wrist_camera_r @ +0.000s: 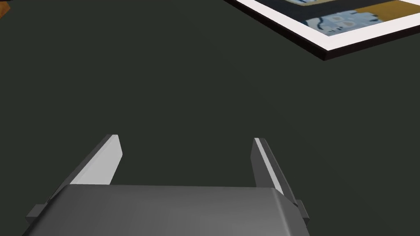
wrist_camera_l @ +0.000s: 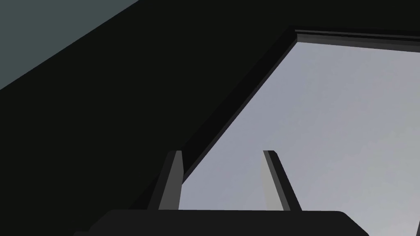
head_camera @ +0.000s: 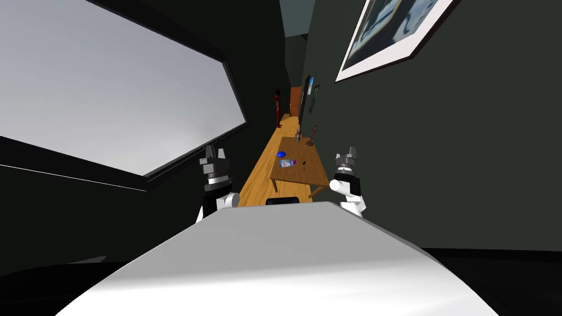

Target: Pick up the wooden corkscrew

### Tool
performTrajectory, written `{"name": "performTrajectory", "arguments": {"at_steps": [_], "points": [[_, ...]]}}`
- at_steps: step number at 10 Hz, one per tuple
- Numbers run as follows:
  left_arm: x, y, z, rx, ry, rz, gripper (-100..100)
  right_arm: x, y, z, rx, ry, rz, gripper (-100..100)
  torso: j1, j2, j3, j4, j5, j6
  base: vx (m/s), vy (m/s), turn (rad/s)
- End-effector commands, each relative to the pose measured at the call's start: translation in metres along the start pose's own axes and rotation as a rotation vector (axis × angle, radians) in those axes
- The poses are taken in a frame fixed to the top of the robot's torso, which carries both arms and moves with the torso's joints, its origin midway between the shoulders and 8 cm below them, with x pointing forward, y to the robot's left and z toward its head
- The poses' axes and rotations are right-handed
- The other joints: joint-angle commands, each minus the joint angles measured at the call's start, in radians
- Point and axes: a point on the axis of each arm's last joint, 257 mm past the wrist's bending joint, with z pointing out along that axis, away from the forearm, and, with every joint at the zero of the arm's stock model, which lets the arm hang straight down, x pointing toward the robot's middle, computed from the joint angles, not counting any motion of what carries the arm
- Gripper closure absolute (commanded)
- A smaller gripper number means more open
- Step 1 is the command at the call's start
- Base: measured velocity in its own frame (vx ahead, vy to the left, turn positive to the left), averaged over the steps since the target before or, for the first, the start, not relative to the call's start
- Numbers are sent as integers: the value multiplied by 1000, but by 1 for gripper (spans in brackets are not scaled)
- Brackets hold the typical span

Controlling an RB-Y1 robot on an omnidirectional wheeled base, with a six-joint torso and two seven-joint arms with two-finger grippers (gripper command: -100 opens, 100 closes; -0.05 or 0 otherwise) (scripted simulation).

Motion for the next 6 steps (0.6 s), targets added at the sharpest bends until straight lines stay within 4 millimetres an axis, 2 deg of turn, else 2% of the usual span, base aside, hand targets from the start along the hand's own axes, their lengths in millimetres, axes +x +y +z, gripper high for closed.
{"name": "performTrajectory", "arguments": {"at_steps": [1,2,3,4,5,6], "points": [[0,0,0,0,0,0,0,-11,-12,3,27,-26,18,-100,0,0,0,0,0,0,-18,-15,111],[0,0,0,0,0,0,0,-27,-20,9,48,-61,47,-100,0,0,0,0,0,0,-16,-15,201],[0,0,0,0,0,0,0,-31,-28,7,65,-71,53,-100,0,0,0,0,0,0,-13,-19,102],[0,0,0,0,0,0,0,-48,-39,12,91,-109,84,-100,0,0,0,0,0,1,-17,-16,176],[0,0,0,0,0,0,0,-51,-45,10,102,-117,91,-100,0,0,0,0,0,0,-14,-13,108],[0,0,0,0,0,0,0,-66,-56,13,129,-155,126,-100,0,0,0,0,0,1,-20,-10,201]]}}
